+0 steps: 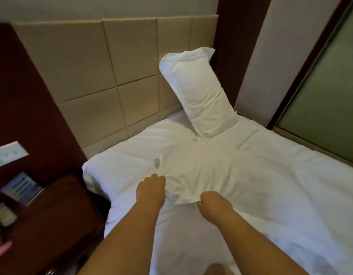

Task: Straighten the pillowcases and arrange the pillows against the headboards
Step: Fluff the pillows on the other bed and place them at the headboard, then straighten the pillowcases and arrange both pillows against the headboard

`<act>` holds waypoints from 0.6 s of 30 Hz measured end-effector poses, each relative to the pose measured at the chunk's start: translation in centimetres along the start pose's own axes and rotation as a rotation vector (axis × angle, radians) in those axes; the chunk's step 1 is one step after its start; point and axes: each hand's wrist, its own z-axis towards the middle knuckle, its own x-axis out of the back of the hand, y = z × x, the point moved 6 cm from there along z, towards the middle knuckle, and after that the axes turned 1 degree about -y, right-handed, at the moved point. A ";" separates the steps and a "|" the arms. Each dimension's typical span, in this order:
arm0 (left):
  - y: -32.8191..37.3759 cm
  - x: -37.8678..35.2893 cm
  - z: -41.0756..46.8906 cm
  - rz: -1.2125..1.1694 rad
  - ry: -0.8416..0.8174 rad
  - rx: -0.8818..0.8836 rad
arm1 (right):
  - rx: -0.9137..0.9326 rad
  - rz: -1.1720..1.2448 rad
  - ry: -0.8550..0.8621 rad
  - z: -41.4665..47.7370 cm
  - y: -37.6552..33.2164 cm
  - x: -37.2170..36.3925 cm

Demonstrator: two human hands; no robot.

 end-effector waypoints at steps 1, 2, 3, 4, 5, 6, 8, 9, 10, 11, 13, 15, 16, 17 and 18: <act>-1.0 -1.1 -0.6 -0.035 -0.018 0.038 | 0.021 -0.010 -0.020 -0.2 -0.8 -0.8; -2.0 -2.1 -1.2 -0.068 -0.037 0.077 | 0.040 -0.029 -0.036 -0.2 -1.6 -1.4; -3.0 -3.0 -1.7 -0.094 -0.057 0.110 | 0.056 -0.053 -0.036 -0.3 -2.5 -1.7; -3.9 -3.7 -2.2 -0.117 -0.073 0.139 | 0.064 -0.075 -0.024 -0.3 -3.2 -1.7; -4.8 -4.2 -2.5 -0.140 -0.079 0.166 | 0.076 -0.092 -0.009 -0.2 -4.1 -1.6; -5.5 -4.4 -2.9 -0.158 -0.081 0.190 | 0.088 -0.106 0.002 -0.1 -4.8 -1.3; -7.0 -4.6 -3.4 -0.170 -0.091 0.237 | 0.119 -0.148 0.011 0.3 -6.3 -1.0; -7.6 -4.7 -3.5 -0.179 -0.103 0.261 | 0.135 -0.179 0.012 0.6 -7.0 -0.8; -8.2 -4.8 -3.6 -0.196 -0.117 0.282 | 0.151 -0.208 0.014 0.9 -7.6 -0.7; -8.7 -5.0 -3.6 -0.215 -0.128 0.300 | 0.168 -0.230 0.015 1.2 -8.2 -0.6; -9.6 -5.3 -3.4 -0.245 -0.142 0.328 | 0.192 -0.273 0.019 2.1 -8.9 -0.6; -10.3 -5.9 -3.2 -0.266 -0.158 0.357 | 0.215 -0.314 0.023 3.0 -9.4 -0.6; -10.5 -6.2 -3.0 -0.277 -0.172 0.370 | 0.228 -0.331 0.022 3.5 -9.6 -0.6; -10.6 -6.5 -2.7 -0.281 -0.185 0.383 | 0.241 -0.346 0.020 4.0 -9.8 -0.6; -10.6 -6.8 -2.3 -0.281 -0.199 0.394 | 0.253 -0.356 0.012 4.6 -9.9 -0.6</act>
